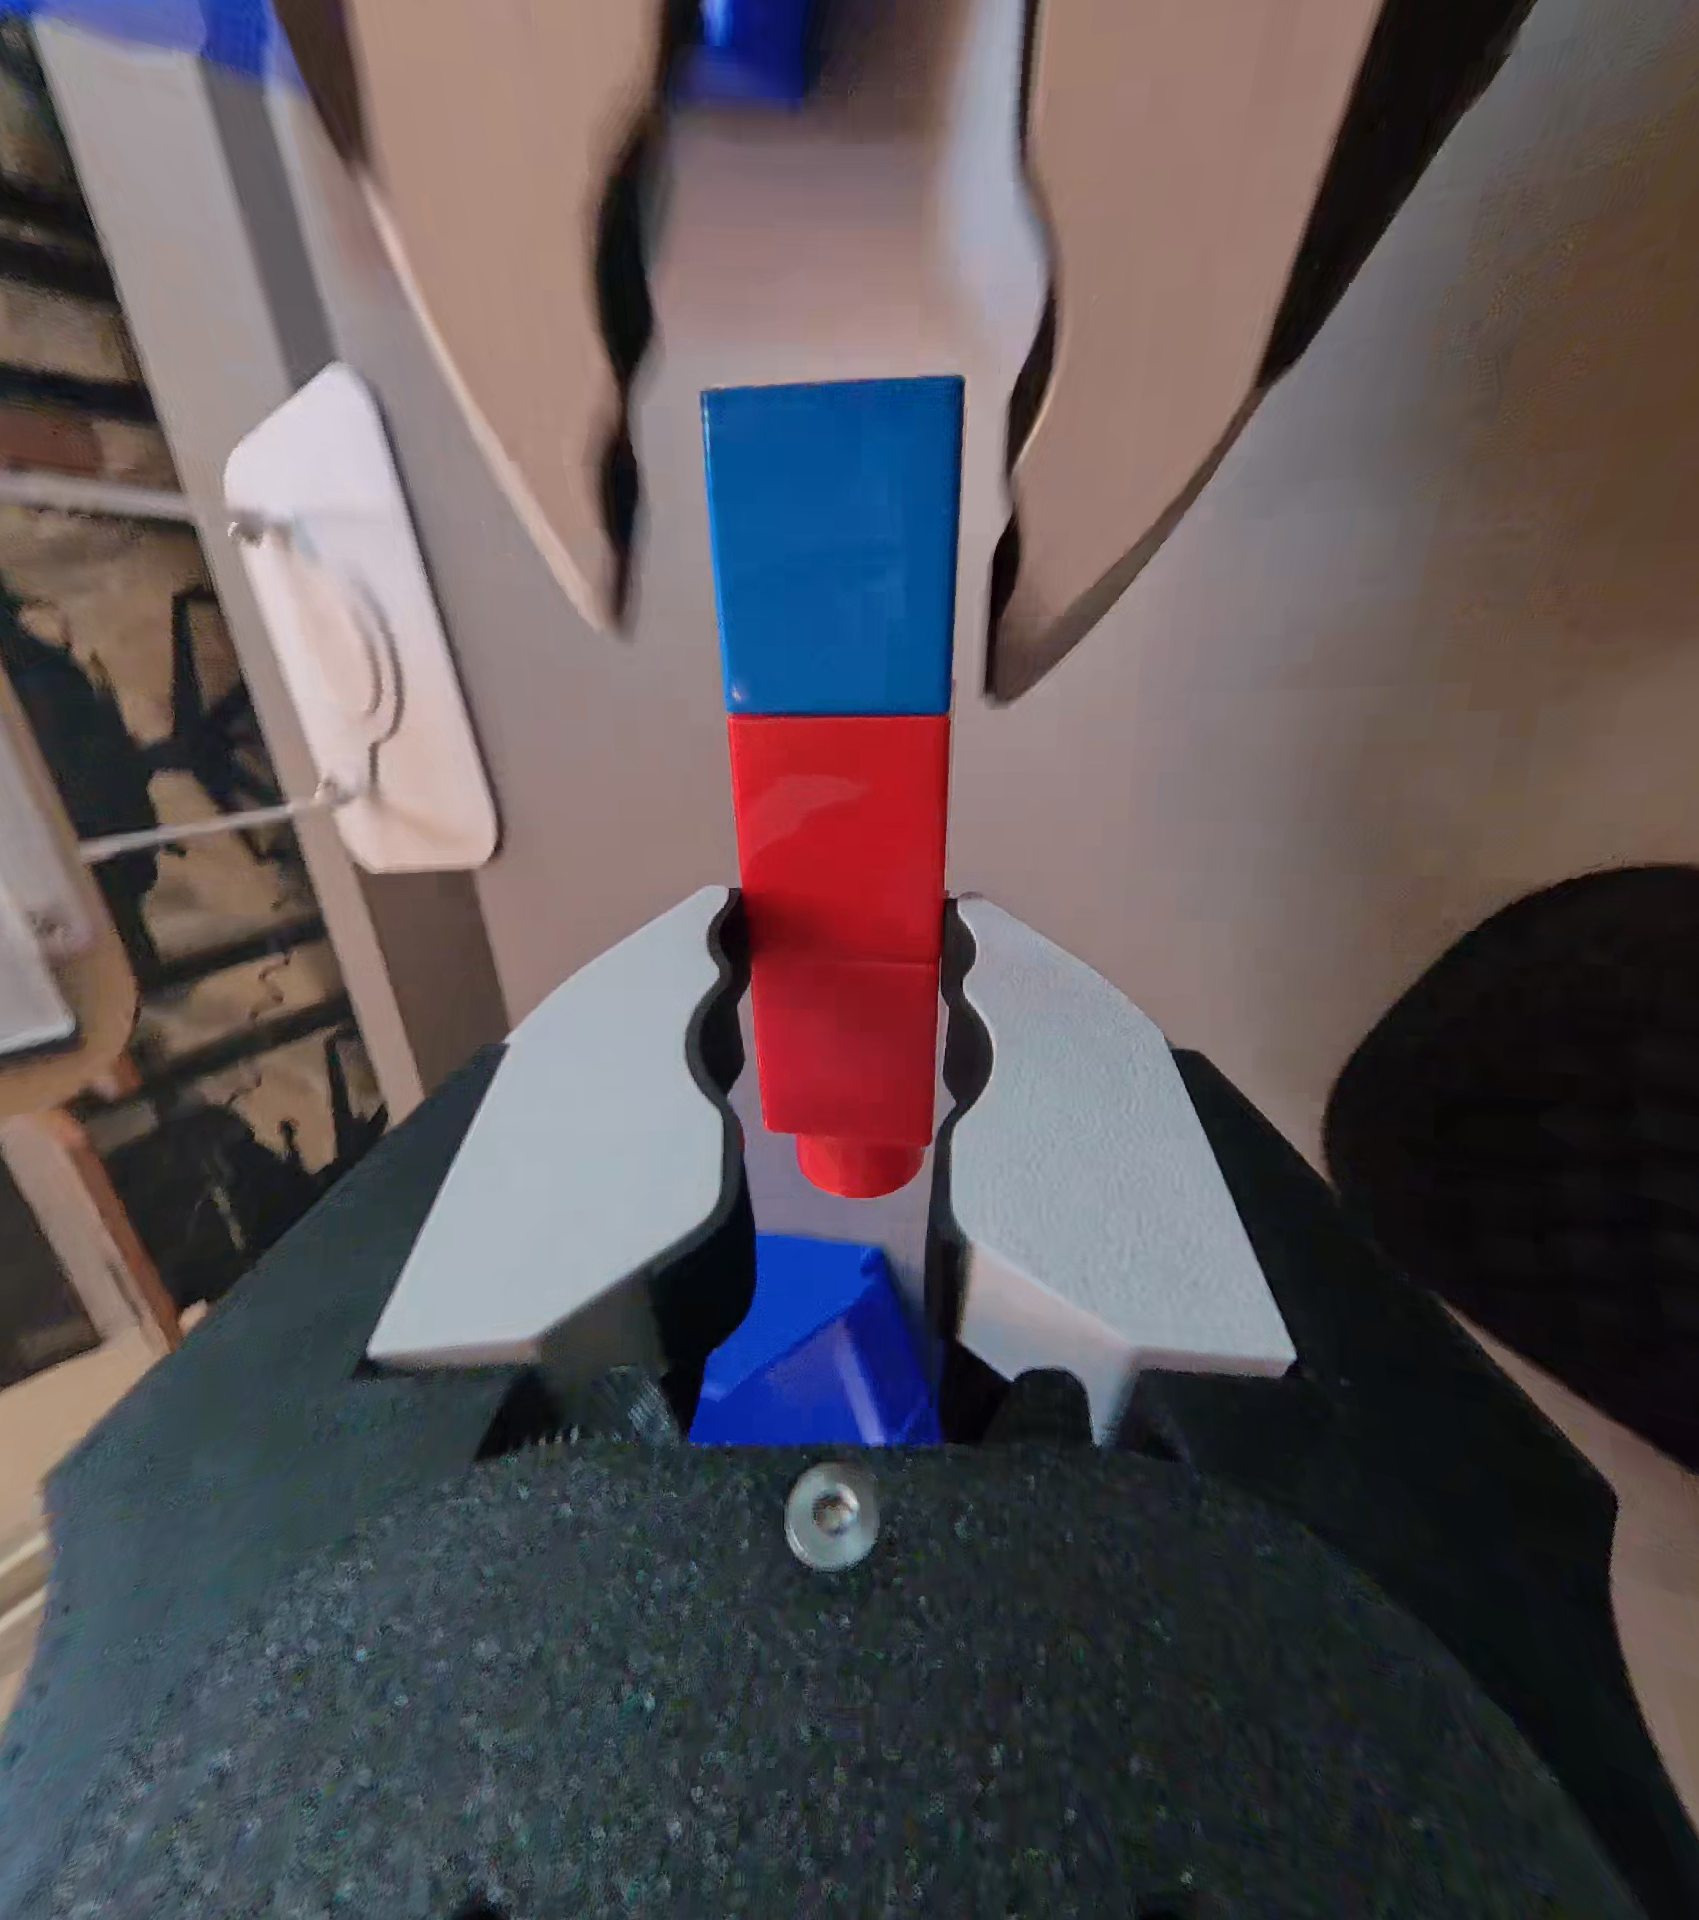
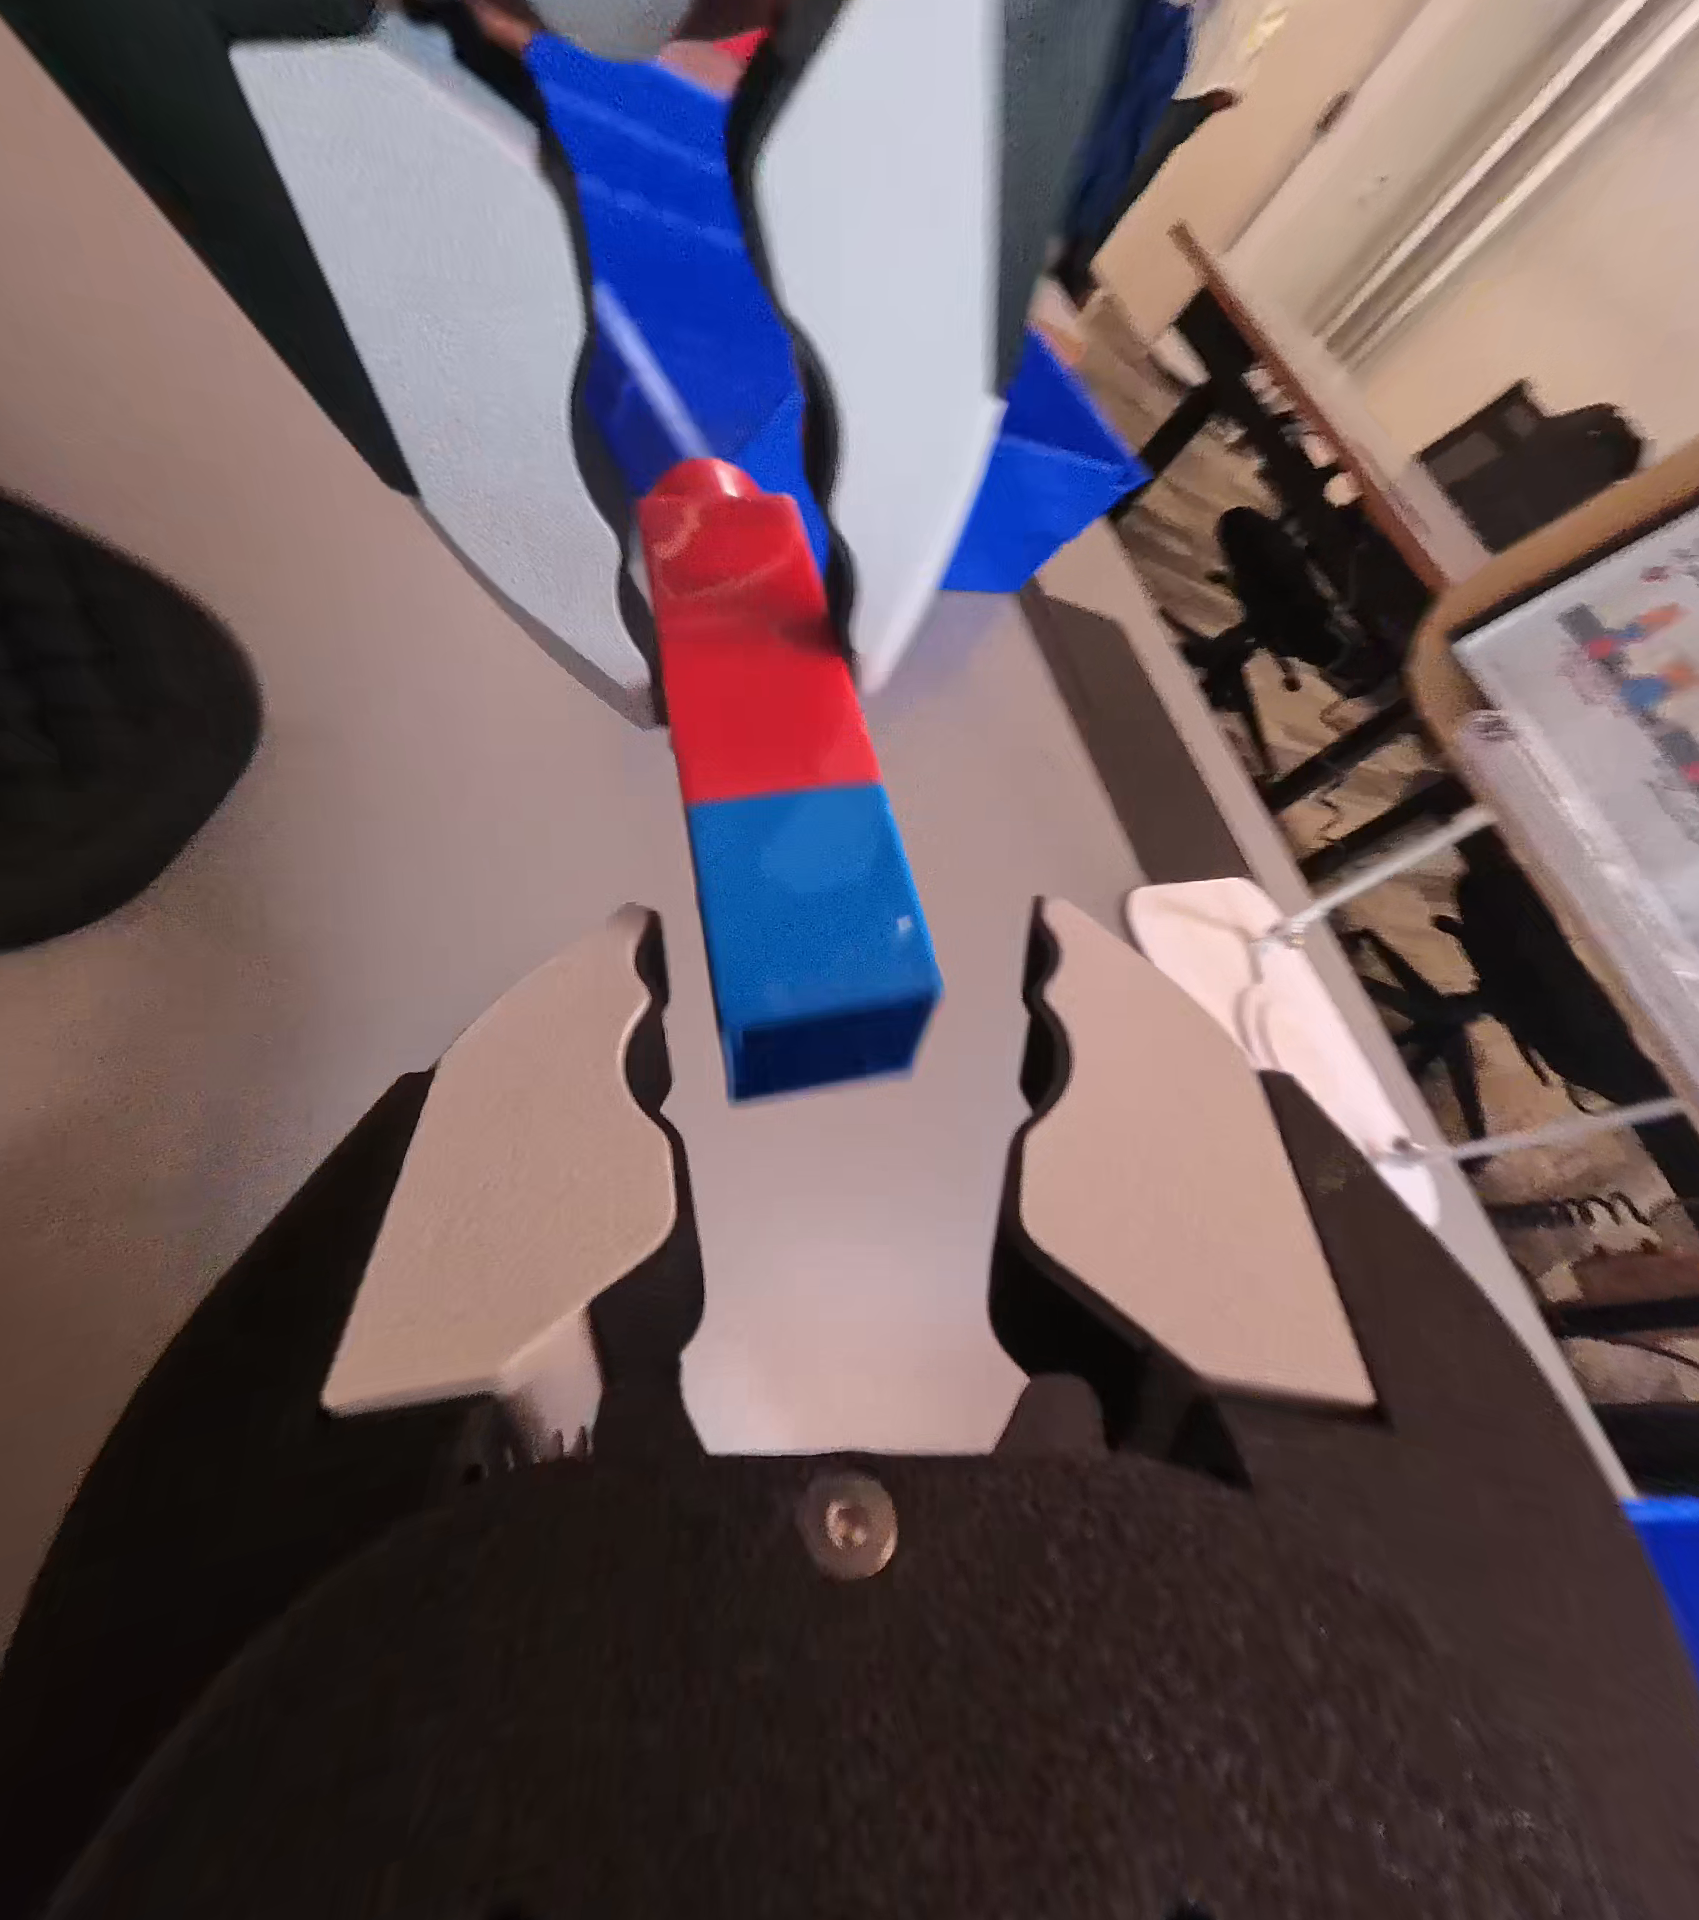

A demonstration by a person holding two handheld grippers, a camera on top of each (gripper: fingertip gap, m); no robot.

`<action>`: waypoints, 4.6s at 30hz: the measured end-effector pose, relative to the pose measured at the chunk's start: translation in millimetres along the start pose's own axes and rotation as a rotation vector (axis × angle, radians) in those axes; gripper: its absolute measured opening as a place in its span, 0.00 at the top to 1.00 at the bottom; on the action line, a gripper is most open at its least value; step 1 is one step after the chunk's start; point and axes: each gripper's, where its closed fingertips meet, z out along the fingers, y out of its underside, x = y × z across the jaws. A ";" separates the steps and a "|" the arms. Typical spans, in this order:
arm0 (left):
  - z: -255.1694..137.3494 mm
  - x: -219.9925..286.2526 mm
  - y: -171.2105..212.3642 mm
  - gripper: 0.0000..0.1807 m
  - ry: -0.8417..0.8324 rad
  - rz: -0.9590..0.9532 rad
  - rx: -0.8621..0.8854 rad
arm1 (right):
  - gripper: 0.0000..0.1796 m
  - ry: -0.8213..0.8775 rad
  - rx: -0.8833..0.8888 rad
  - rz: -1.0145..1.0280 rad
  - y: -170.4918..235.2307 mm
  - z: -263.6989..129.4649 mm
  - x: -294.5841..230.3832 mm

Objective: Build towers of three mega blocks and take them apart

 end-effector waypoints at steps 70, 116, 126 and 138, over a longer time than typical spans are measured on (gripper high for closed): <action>35.3 -41.4 19.1 0.80 -0.121 -0.676 0.712 | 0.82 0.399 -0.381 0.424 141.0 -112.9 251.7; 43.7 4.1 -32.3 0.65 -0.007 -0.443 0.797 | 0.84 -0.430 0.048 0.118 0.2 1.2 -10.4; 60.5 5.4 -5.6 0.80 0.035 -0.464 0.682 | 0.84 -0.384 0.202 0.217 -20.4 -37.8 32.7; 57.0 -8.1 -4.3 0.80 0.039 -0.602 0.775 | 0.84 0.382 -0.605 0.326 174.0 -115.8 276.5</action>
